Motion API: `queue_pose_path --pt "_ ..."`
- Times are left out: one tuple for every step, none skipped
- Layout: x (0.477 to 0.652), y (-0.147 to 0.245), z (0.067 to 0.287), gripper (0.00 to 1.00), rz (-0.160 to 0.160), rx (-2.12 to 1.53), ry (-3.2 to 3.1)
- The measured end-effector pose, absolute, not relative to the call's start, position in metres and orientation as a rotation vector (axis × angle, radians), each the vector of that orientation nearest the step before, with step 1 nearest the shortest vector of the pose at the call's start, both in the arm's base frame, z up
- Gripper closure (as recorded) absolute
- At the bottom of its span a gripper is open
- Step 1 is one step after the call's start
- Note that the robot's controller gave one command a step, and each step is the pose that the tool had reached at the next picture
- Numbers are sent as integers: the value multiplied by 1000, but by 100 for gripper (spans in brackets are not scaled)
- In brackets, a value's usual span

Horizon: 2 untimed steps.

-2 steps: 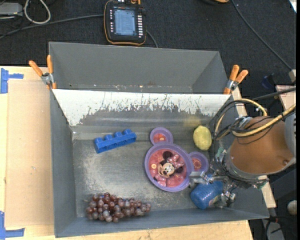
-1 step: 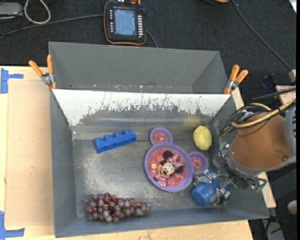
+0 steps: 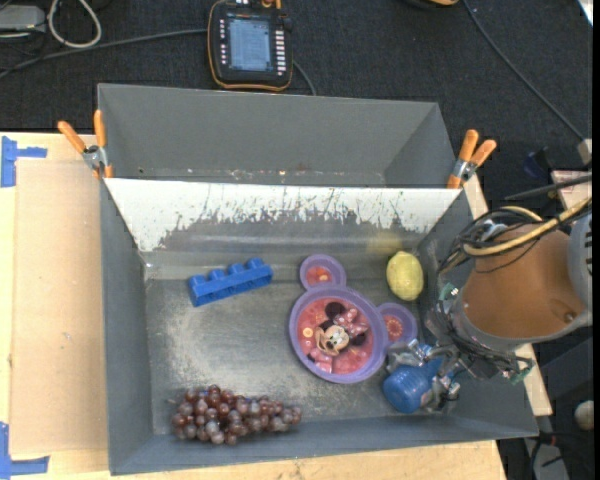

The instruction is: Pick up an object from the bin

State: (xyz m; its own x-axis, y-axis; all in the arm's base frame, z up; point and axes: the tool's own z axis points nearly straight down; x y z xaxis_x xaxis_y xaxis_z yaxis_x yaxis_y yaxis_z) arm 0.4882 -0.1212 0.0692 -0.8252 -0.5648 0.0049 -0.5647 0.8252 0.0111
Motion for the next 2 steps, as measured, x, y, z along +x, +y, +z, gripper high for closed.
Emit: queue_pose_path --pt "488 -120 84 100 -18 926 -2991" --pt "486 -119 124 100 -26 922 -2985"
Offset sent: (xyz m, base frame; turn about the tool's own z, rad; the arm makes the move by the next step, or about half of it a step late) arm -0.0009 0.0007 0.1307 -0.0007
